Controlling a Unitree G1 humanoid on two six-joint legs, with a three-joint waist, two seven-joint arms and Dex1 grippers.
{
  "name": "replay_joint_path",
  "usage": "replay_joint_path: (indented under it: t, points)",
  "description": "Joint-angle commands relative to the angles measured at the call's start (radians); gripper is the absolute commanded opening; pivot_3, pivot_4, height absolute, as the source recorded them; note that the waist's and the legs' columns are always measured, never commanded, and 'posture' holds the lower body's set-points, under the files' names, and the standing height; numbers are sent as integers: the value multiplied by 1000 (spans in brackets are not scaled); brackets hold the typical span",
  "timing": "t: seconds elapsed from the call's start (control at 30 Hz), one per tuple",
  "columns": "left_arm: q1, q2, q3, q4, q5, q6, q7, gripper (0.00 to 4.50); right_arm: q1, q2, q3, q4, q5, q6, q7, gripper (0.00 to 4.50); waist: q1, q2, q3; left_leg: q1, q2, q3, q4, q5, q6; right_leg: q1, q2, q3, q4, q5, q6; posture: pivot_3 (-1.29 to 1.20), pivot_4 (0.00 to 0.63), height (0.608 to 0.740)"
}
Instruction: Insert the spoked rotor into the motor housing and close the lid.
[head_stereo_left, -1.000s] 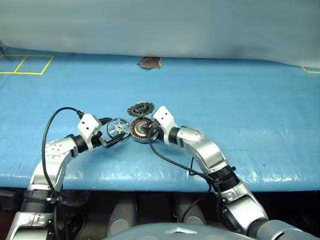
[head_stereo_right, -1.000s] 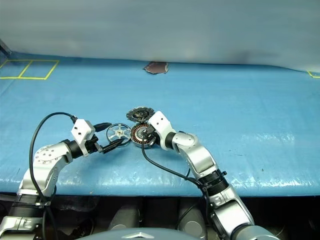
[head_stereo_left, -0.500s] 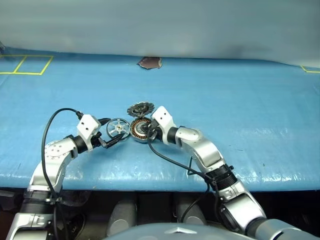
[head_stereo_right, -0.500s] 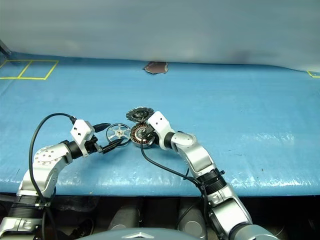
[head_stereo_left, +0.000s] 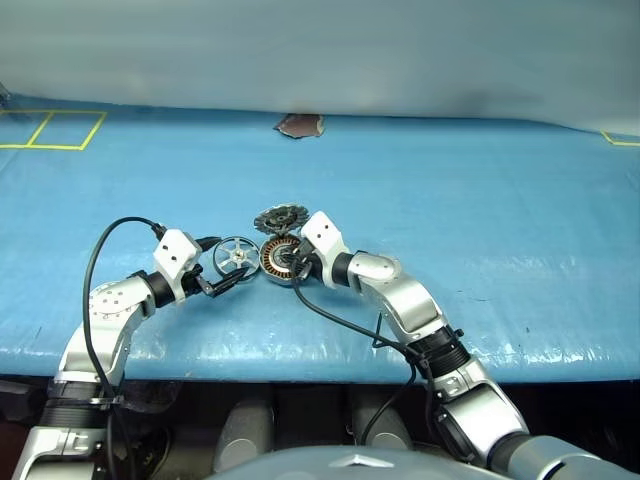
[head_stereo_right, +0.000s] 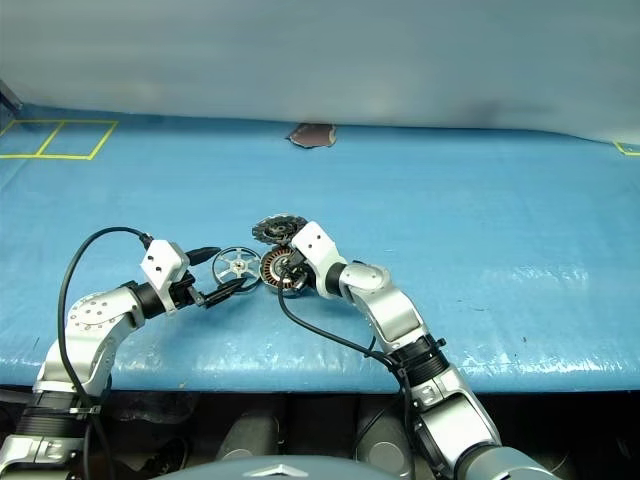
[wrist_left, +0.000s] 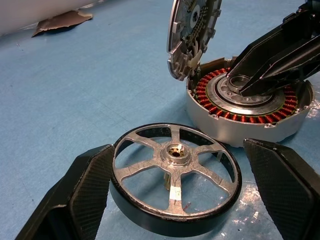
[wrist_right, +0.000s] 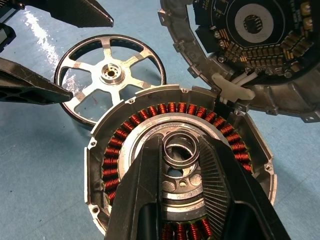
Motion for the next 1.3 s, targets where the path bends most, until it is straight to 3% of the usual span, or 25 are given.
replay_joint_path:
  t: [0.03,0.1,0.5,0.6,0.73,1.3]
  points:
    - [-2,14,22,-34,8,-20,5,4500,-8,-1,-1,-13,-1,-1,7,1450,0,0,0,0,0,0,0,0,0,0,0,0,0,0,0,0,150,740]
    - [-3,15,22,-34,8,-21,4,4500,-5,-3,0,-26,-3,-4,7,1993,0,0,0,0,0,0,0,0,0,0,0,0,0,0,0,0,150,740]
    - [-11,12,15,-24,13,-26,3,4500,-11,21,-47,-75,29,3,-14,1993,0,0,0,0,0,0,0,0,0,0,0,0,0,0,0,0,150,740]
    - [-9,11,14,-23,18,-27,2,4500,-15,24,-52,-59,28,-3,-18,1380,0,0,0,0,0,0,0,0,0,0,0,0,0,0,0,0,150,740]
    - [-8,9,16,-22,24,-27,1,4500,-15,26,-50,-45,25,-6,-17,94,0,0,0,0,0,0,0,0,0,0,0,0,0,0,0,0,150,740]
    - [-8,12,24,-22,27,-29,1,4500,-15,35,-27,21,-10,-19,-30,17,-2,0,0,0,0,0,0,0,0,0,0,0,0,0,0,0,150,740]
